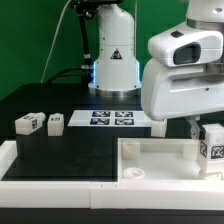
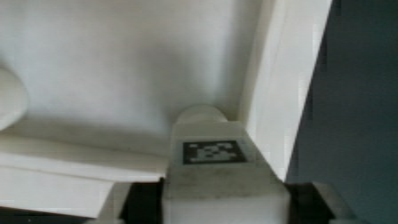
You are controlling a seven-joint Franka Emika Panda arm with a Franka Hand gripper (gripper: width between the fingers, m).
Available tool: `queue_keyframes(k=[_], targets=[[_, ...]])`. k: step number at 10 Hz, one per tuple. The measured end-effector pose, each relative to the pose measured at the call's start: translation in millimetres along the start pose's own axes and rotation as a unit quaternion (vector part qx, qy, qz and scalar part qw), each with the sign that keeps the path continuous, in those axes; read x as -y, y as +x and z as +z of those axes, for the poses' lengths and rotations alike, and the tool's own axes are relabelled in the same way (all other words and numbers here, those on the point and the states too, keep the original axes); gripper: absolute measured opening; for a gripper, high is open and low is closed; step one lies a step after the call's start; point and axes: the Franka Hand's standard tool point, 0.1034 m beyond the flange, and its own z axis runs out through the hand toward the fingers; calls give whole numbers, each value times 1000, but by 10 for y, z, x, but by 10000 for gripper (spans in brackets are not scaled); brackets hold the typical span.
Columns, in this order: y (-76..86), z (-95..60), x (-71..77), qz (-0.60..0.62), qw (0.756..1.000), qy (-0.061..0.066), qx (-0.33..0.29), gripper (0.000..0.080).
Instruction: Assemble one leg
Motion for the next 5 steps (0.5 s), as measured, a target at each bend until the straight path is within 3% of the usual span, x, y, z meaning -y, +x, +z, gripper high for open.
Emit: queue_keyframes(k=[1,2,3,5], targets=[[-1,5,-9,15,1000,2,-1,294],[10,14,-23,99,995,13,-8,294],[18,16,-13,203,979,19,-21,294],[28,22,5,330,943,18,-37,294]])
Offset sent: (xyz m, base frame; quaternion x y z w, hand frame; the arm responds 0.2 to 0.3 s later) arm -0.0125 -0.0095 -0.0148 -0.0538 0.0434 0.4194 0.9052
